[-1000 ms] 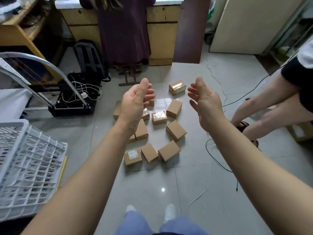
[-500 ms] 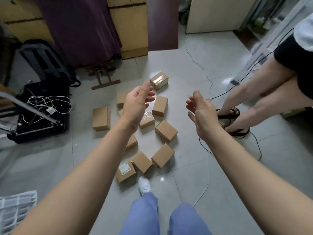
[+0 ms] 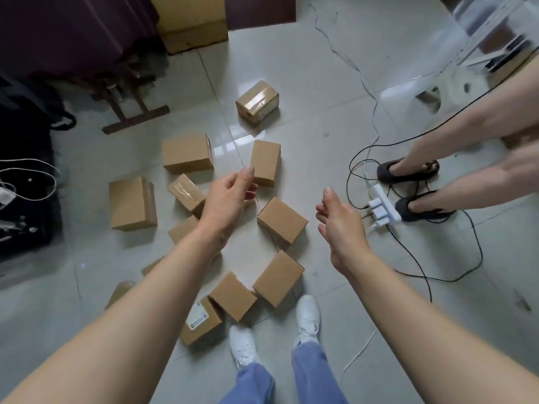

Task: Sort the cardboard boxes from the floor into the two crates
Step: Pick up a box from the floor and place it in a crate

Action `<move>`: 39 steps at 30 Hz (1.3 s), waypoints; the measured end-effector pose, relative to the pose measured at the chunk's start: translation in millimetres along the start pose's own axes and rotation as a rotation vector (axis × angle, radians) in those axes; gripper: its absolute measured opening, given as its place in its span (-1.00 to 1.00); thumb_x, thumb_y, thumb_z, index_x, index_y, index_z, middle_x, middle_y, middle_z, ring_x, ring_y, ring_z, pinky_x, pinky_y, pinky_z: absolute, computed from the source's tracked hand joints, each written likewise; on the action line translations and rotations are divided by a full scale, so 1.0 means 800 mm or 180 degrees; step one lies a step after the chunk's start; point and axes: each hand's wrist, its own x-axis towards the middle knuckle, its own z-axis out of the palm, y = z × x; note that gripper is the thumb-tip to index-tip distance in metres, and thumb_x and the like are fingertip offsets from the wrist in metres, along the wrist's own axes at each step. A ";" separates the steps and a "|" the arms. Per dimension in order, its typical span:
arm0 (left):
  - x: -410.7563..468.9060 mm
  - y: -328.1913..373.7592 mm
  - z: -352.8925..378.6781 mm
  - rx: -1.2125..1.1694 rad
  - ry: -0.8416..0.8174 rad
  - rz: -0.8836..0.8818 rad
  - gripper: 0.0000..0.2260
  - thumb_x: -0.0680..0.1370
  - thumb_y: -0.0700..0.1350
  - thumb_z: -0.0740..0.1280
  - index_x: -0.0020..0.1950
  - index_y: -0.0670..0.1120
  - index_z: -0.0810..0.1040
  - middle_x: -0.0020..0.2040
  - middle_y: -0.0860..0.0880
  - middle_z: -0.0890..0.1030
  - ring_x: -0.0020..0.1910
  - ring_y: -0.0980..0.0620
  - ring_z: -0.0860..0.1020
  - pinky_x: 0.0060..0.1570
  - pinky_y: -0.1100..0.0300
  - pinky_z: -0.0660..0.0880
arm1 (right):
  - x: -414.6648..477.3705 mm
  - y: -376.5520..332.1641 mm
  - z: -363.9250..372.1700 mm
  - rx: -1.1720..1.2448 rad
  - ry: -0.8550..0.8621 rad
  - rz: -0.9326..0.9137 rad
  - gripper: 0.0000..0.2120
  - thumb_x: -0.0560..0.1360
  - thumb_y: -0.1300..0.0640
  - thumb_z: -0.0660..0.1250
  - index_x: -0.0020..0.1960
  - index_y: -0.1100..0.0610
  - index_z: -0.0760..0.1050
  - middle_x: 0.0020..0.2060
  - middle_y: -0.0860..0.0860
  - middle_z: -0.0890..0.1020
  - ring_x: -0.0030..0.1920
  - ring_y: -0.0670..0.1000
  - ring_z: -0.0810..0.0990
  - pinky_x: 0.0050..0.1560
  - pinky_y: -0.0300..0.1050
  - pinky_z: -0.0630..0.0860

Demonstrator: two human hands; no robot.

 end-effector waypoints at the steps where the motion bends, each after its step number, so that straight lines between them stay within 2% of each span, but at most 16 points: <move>1: 0.023 -0.025 0.008 0.0023 0.0007 -0.0049 -0.72 0.61 0.07 0.18 -0.08 -0.08 0.55 -0.09 -0.07 0.58 -0.12 0.06 0.53 -0.17 0.33 0.46 | 0.028 0.018 0.005 -0.0054 0.0024 0.0052 -0.70 0.54 -0.20 0.23 -0.16 0.03 0.45 -0.13 -0.02 0.56 0.16 0.14 0.55 0.18 0.05 0.45; 4: 0.088 -0.101 0.034 0.0111 -0.0010 -0.0171 -0.68 0.61 0.04 0.19 -0.01 -0.21 0.54 -0.10 -0.11 0.54 -0.13 0.02 0.50 -0.16 0.33 0.43 | 0.108 0.077 0.018 -0.0214 0.0061 0.0205 -0.74 0.53 -0.21 0.22 -0.13 -0.02 0.43 -0.08 -0.06 0.56 0.11 0.07 0.55 0.21 0.04 0.46; 6: 0.128 -0.152 0.052 0.0209 -0.0026 -0.0232 -0.69 0.60 0.06 0.21 -0.01 -0.18 0.54 -0.12 -0.08 0.54 -0.14 0.05 0.49 -0.19 0.38 0.41 | 0.156 0.118 0.024 -0.0294 0.0072 0.0313 -0.73 0.54 -0.21 0.22 -0.12 -0.02 0.41 -0.11 -0.10 0.54 0.06 0.01 0.53 0.14 -0.03 0.45; 10: 0.200 -0.254 0.082 0.0541 -0.0042 -0.0264 -0.71 0.59 0.10 0.23 -0.05 -0.10 0.58 -0.21 0.06 0.56 -0.20 0.15 0.47 -0.10 0.23 0.40 | 0.241 0.198 0.035 -0.0444 0.0112 0.0549 -0.64 0.55 -0.22 0.19 0.14 0.02 0.44 -0.09 -0.09 0.50 -0.01 -0.05 0.47 0.00 -0.15 0.35; 12: 0.231 -0.302 0.095 0.0719 -0.0048 -0.0318 -0.71 0.58 0.12 0.23 -0.05 -0.08 0.58 -0.23 0.09 0.55 -0.21 0.16 0.46 -0.12 0.20 0.38 | 0.277 0.235 0.039 -0.0477 0.0105 0.0717 -0.59 0.55 -0.24 0.17 0.22 0.03 0.41 -0.09 -0.09 0.45 -0.08 -0.08 0.43 -0.04 -0.18 0.31; 15: 0.276 -0.368 0.108 0.1025 -0.0035 -0.0384 -0.67 0.57 0.15 0.22 0.01 -0.09 0.57 -0.17 0.09 0.56 -0.16 0.14 0.47 -0.20 0.29 0.34 | 0.329 0.287 0.047 -0.0500 0.0099 0.0941 -0.61 0.55 -0.25 0.15 0.18 0.01 0.37 -0.21 -0.15 0.38 -0.22 -0.17 0.36 -0.06 -0.22 0.28; 17: 0.302 -0.406 0.115 0.1312 -0.0050 -0.0427 -0.62 0.57 0.17 0.20 0.11 -0.12 0.55 -0.02 0.04 0.59 -0.04 0.09 0.50 -0.15 0.30 0.35 | 0.361 0.317 0.054 -0.0487 0.0152 0.1108 -0.62 0.54 -0.27 0.15 0.14 0.01 0.37 -0.24 -0.17 0.36 -0.24 -0.15 0.35 -0.02 -0.19 0.26; 19: 0.328 -0.441 0.121 0.1481 -0.0104 -0.0515 -0.51 0.57 0.18 0.18 0.32 -0.16 0.46 0.23 -0.04 0.54 0.19 -0.01 0.48 0.10 0.19 0.38 | 0.389 0.344 0.062 -0.0380 0.0112 0.1299 -0.52 0.53 -0.30 0.15 0.23 0.03 0.41 -0.16 -0.15 0.44 -0.11 -0.05 0.43 0.04 -0.16 0.28; 21: 0.348 -0.470 0.127 0.1545 -0.0147 -0.0643 -0.42 0.57 0.19 0.17 0.46 -0.17 0.31 0.42 -0.10 0.40 0.36 -0.08 0.38 0.31 0.10 0.31 | 0.411 0.370 0.071 -0.0313 0.0042 0.1478 -0.34 0.50 -0.34 0.16 0.40 0.10 0.34 0.17 -0.07 0.52 0.14 0.00 0.45 0.16 -0.13 0.30; 23: 0.363 -0.491 0.132 0.1519 -0.0200 -0.0815 -0.34 0.57 0.22 0.17 0.53 -0.16 0.18 0.50 -0.10 0.27 0.44 -0.09 0.28 0.36 0.09 0.22 | 0.427 0.388 0.076 -0.0274 -0.0001 0.1601 -0.24 0.47 -0.37 0.17 0.46 0.13 0.26 0.38 -0.02 0.41 0.34 0.04 0.39 0.31 -0.08 0.27; 25: 0.374 -0.502 0.137 0.1367 -0.0293 -0.0942 -0.34 0.56 0.23 0.16 0.53 -0.15 0.18 0.51 -0.09 0.27 0.44 -0.09 0.28 0.37 0.08 0.22 | 0.439 0.396 0.079 -0.0172 -0.0079 0.1606 -0.25 0.47 -0.37 0.17 0.47 0.12 0.25 0.39 -0.02 0.41 0.38 0.04 0.38 0.42 -0.02 0.25; 27: 0.378 -0.503 0.140 0.1171 -0.0289 -0.1020 -0.38 0.56 0.23 0.16 0.47 -0.17 0.31 0.43 -0.11 0.38 0.36 -0.09 0.38 0.38 0.03 0.29 | 0.444 0.394 0.080 -0.0029 -0.0144 0.1580 -0.30 0.48 -0.34 0.18 0.44 0.10 0.30 0.33 -0.01 0.49 0.32 0.04 0.45 0.41 0.03 0.30; 30: 0.368 -0.484 0.140 0.0915 -0.0233 -0.1149 -0.39 0.54 0.25 0.15 0.37 -0.18 0.42 0.33 -0.09 0.48 0.27 -0.08 0.45 0.34 -0.01 0.34 | 0.433 0.368 0.075 0.0107 -0.0131 0.1510 -0.41 0.50 -0.32 0.20 0.33 0.08 0.39 0.13 -0.02 0.60 0.10 -0.01 0.57 0.18 -0.06 0.48; 32: 0.352 -0.458 0.135 0.0689 -0.0219 -0.1208 -0.37 0.51 0.28 0.17 0.37 -0.15 0.43 0.32 -0.05 0.49 0.27 -0.05 0.46 0.35 0.00 0.33 | 0.415 0.340 0.070 0.0113 -0.0104 0.1438 -0.43 0.49 -0.33 0.20 0.29 0.08 0.41 0.08 -0.03 0.61 0.05 -0.02 0.57 0.05 -0.12 0.49; 35: 0.324 -0.399 0.120 0.0364 -0.0087 -0.1266 -0.31 0.42 0.32 0.21 0.39 -0.10 0.43 0.34 0.00 0.49 0.30 -0.02 0.45 0.38 -0.01 0.31 | 0.383 0.284 0.063 0.0084 -0.0093 0.1239 -0.45 0.49 -0.33 0.19 0.24 0.08 0.44 0.04 -0.02 0.62 0.02 -0.01 0.59 0.09 -0.08 0.52; 39: 0.283 -0.294 0.090 0.0069 0.0154 -0.1228 -0.44 0.51 0.27 0.21 0.35 -0.07 0.49 0.31 0.01 0.52 0.30 0.00 0.46 0.38 -0.03 0.31 | 0.325 0.181 0.059 -0.0091 -0.0082 0.0886 -0.45 0.46 -0.38 0.18 0.15 0.06 0.48 0.06 -0.01 0.61 0.06 0.03 0.59 0.19 0.02 0.51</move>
